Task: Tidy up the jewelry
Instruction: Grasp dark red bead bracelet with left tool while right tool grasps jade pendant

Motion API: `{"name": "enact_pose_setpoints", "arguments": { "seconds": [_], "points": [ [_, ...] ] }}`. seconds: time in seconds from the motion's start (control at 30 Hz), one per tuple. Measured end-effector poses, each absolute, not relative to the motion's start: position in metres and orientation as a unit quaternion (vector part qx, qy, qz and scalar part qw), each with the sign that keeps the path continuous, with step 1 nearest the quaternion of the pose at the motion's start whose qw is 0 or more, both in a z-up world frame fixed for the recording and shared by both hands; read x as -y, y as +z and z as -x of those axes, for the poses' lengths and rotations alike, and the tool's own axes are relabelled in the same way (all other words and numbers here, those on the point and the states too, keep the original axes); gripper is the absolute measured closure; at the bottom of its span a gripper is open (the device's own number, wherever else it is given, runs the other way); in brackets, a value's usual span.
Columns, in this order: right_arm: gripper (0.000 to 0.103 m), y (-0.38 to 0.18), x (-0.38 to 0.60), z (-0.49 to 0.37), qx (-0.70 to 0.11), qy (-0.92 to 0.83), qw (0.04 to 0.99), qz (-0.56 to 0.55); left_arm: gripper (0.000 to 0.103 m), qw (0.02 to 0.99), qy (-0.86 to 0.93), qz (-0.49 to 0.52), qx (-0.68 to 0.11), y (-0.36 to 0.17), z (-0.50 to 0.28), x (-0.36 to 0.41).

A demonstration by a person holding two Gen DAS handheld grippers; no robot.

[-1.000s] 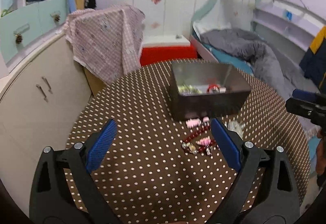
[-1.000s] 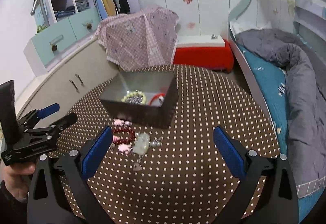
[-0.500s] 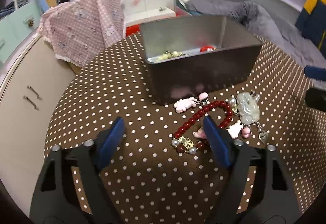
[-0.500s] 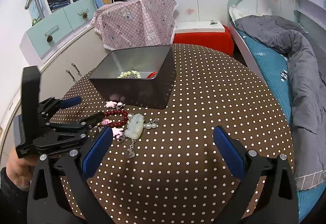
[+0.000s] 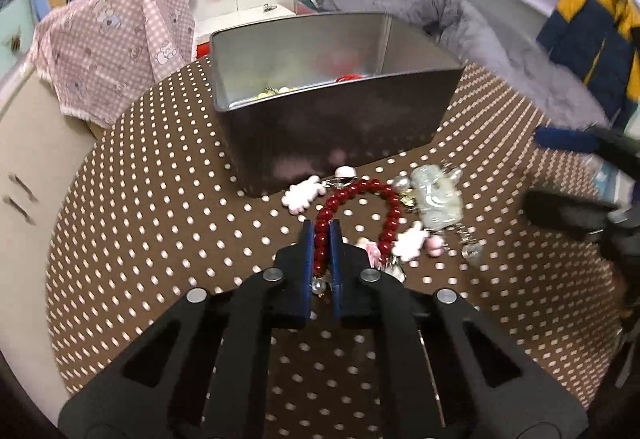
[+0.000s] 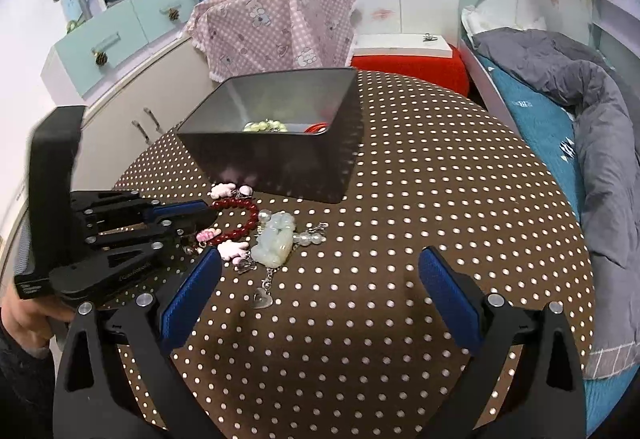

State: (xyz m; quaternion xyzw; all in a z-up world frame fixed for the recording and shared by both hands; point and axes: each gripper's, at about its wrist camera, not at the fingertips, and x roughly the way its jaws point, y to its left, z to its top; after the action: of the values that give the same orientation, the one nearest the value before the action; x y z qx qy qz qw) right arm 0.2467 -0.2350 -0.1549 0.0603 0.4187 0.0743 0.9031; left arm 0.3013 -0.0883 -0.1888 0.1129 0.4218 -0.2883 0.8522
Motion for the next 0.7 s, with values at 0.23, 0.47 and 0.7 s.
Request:
{"name": "enact_pose_setpoints", "arguments": {
  "seconds": [0.23, 0.47, 0.7],
  "points": [
    [0.045, -0.169, 0.21, -0.269, -0.442, 0.095, 0.891, -0.035, 0.096, 0.868, -0.291, -0.074, -0.396, -0.166, -0.282, 0.082],
    [0.082, -0.181, 0.188, -0.279, -0.452, 0.094, 0.887, 0.013, 0.096, 0.885, -0.286, -0.037, -0.366, -0.143, -0.272, 0.069],
    [0.095, -0.171, 0.213, -0.26, -0.434, 0.11, 0.894, -0.018, 0.096, 0.889, -0.295, -0.014, -0.349, -0.129, -0.274, 0.054]
  ]
}}
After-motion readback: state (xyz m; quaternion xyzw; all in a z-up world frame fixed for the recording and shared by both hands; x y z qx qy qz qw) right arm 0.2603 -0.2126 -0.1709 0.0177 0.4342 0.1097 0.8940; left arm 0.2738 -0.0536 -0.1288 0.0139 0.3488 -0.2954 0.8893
